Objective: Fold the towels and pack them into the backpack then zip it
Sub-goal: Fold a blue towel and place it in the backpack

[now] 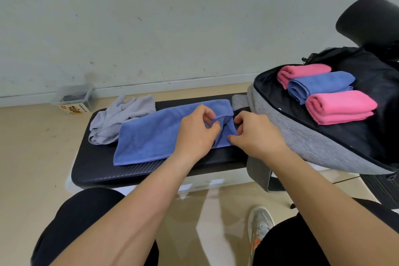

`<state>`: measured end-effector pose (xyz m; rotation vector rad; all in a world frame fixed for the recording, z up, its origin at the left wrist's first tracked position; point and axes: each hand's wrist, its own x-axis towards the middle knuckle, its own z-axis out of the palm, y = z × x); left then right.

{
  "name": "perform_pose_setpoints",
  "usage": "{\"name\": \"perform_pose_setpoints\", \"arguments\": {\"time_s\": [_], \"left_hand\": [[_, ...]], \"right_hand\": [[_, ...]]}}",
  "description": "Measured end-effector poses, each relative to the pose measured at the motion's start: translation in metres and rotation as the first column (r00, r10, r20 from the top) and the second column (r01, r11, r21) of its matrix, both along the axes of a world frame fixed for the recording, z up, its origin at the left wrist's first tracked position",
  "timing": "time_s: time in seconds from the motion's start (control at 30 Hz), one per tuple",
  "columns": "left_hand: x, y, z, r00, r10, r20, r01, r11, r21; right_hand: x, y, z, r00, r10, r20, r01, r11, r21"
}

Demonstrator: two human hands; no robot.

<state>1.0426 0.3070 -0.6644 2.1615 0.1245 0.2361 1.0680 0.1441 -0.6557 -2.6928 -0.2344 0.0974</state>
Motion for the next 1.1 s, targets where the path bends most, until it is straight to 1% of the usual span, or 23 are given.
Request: {"name": "perform_pose_setpoints", "arguments": {"time_s": [0.03, 0.1, 0.4, 0.47, 0.53, 0.67, 0.77, 0.9, 1.1], "left_hand": [[-0.001, 0.0, 0.0, 1.0, -0.001, -0.003, 0.001, 1.0, 0.005], [-0.003, -0.001, 0.001, 1.0, 0.001, 0.001, -0.001, 1.0, -0.001], [-0.005, -0.002, 0.0, 1.0, 0.013, 0.019, -0.013, 1.0, -0.001], [-0.005, -0.003, -0.001, 0.999, 0.01, 0.035, -0.01, 1.0, -0.011], [-0.005, -0.005, -0.002, 0.996, -0.006, 0.09, 0.009, 1.0, -0.03], [-0.007, -0.01, -0.001, 0.973, -0.081, 0.214, 0.077, 0.997, 0.028], [-0.007, -0.012, -0.002, 0.965, -0.104, 0.24, 0.091, 0.994, 0.061], [-0.006, -0.012, -0.002, 0.962, -0.089, 0.256, 0.07, 0.994, 0.083], [-0.007, -0.013, 0.0, 0.966, -0.113, 0.234, 0.108, 0.994, 0.032]], "right_hand": [[0.0, 0.002, -0.002, 1.0, -0.005, 0.006, 0.005, 0.999, -0.032], [0.0, 0.003, -0.003, 1.0, -0.017, 0.024, 0.018, 0.999, -0.043], [-0.006, -0.002, 0.006, 0.996, -0.001, 0.091, -0.007, 0.995, 0.095], [-0.007, -0.001, 0.008, 0.996, -0.018, 0.084, 0.007, 0.992, 0.126], [-0.007, -0.001, 0.01, 0.998, -0.047, 0.04, 0.038, 0.978, 0.205], [-0.008, -0.003, 0.017, 0.992, -0.091, -0.083, 0.119, 0.881, 0.457], [-0.01, -0.005, 0.02, 0.984, -0.075, -0.164, 0.158, 0.797, 0.583], [-0.014, -0.005, 0.026, 0.971, -0.035, -0.237, 0.19, 0.715, 0.673], [-0.016, -0.005, 0.03, 0.954, -0.005, -0.301, 0.235, 0.637, 0.734]]}}
